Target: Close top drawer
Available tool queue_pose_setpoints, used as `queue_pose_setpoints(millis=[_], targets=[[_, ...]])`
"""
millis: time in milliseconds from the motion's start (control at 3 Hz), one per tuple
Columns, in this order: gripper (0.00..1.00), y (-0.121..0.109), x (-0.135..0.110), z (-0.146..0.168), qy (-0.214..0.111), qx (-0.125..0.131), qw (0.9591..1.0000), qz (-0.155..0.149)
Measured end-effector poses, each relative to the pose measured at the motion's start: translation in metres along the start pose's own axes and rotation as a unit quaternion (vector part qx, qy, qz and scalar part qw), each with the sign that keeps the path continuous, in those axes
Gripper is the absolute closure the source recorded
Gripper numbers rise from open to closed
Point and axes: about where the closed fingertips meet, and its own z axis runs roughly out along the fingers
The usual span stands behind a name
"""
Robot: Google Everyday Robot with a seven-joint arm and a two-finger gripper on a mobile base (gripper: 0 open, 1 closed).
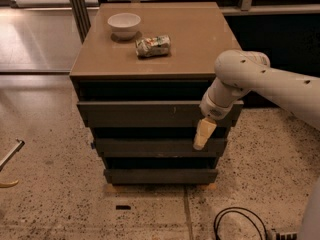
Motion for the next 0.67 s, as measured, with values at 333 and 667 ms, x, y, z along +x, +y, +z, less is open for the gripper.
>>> queue_pose_setpoints(millis=[333,667], targets=[[0.00,-0.0003,0.0079,0.0041,-0.011,-0.018,0.9997,0.008],[0.00,-0.0003,0.0079,0.0041,-0.011,-0.018,0.9997,0.008]])
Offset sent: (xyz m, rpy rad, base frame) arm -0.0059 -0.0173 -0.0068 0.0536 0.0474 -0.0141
